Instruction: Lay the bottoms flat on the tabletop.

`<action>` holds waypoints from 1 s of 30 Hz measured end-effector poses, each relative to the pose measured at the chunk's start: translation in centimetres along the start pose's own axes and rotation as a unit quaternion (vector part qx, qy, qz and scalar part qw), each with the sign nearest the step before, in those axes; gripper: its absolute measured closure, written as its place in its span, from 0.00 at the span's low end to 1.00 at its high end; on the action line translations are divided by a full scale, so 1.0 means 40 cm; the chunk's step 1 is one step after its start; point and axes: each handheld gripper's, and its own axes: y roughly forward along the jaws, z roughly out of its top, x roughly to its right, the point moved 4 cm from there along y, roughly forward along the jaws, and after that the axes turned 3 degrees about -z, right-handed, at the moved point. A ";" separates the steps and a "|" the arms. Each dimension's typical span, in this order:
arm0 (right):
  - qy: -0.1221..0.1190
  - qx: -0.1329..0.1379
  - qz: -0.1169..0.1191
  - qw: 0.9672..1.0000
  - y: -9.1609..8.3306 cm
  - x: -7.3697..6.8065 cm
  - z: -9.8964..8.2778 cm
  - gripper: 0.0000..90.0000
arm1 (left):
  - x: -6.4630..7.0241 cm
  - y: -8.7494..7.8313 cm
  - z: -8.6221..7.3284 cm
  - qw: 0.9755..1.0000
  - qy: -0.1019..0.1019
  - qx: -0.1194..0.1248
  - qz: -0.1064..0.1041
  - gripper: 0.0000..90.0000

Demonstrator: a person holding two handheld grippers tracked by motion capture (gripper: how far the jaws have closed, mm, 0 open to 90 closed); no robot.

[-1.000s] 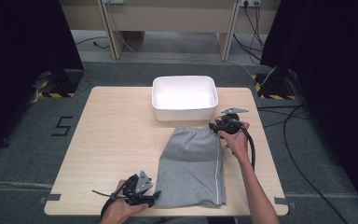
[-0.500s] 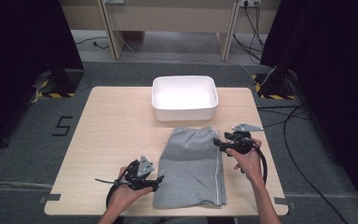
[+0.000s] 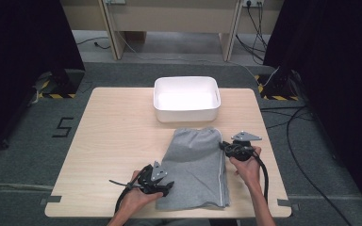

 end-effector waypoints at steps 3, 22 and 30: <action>0.010 -0.014 -0.009 1.000 0.028 0.032 -0.012 0.93 | 0.012 -0.006 -0.011 1.000 -0.014 0.002 -0.023 0.44; -0.058 0.061 0.099 0.991 -0.040 -0.163 0.097 0.93 | -0.111 -0.100 0.113 0.991 -0.094 0.097 -0.012 0.45; -0.083 0.035 0.127 0.988 -0.005 -0.241 0.037 0.93 | -0.207 -0.112 0.150 0.985 -0.131 0.111 0.011 0.48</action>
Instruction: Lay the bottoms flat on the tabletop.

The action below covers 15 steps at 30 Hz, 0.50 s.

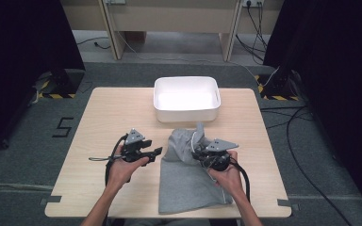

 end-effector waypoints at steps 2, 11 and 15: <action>-0.004 -0.005 0.003 1.000 0.009 -0.013 -0.014 0.92 | -0.001 0.011 0.007 1.000 -0.007 -0.002 -0.006 0.48; -0.013 -0.017 0.004 1.000 0.021 -0.048 -0.034 0.88 | 0.044 0.091 0.052 0.999 -0.009 -0.012 -0.033 0.49; -0.004 -0.017 0.003 1.000 0.017 -0.052 -0.036 0.80 | 0.064 0.125 0.070 0.998 -0.019 -0.020 -0.053 0.49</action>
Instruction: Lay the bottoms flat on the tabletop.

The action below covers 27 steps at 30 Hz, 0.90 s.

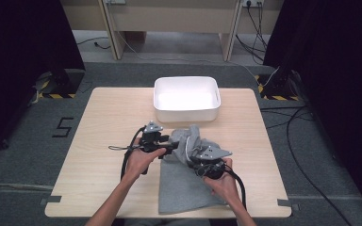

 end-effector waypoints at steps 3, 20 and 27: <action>0.003 -0.001 0.002 1.000 -0.007 -0.005 0.001 0.71 | 0.007 0.026 0.008 1.000 -0.018 -0.002 -0.015 0.49; -0.001 -0.003 0.001 1.000 -0.026 -0.020 -0.014 0.63 | 0.058 0.136 0.028 0.998 -0.030 -0.027 -0.041 0.60; 0.004 0.004 0.002 1.000 -0.042 -0.014 -0.011 0.61 | 0.053 0.147 0.028 0.999 0.010 -0.034 -0.018 0.94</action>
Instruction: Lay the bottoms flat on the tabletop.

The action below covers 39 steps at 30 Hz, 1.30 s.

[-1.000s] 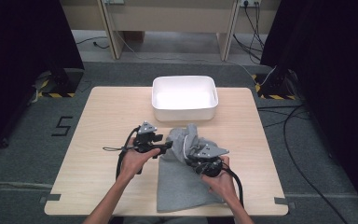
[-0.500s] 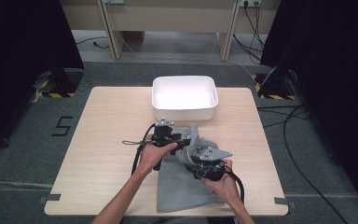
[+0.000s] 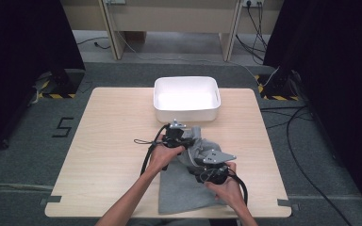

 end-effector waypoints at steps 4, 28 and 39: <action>0.013 0.017 -0.017 1.000 -0.046 0.037 0.014 0.60 | -0.017 -0.025 0.003 1.000 0.005 -0.001 0.006 0.95; -0.008 -0.097 -0.144 0.985 -0.001 0.223 -0.100 0.76 | -0.084 -0.172 0.006 0.999 0.024 0.022 0.014 0.95; -0.005 -0.100 -0.164 0.981 -0.036 0.259 -0.119 0.78 | -0.235 -0.327 -0.059 0.997 -0.008 0.030 0.069 0.95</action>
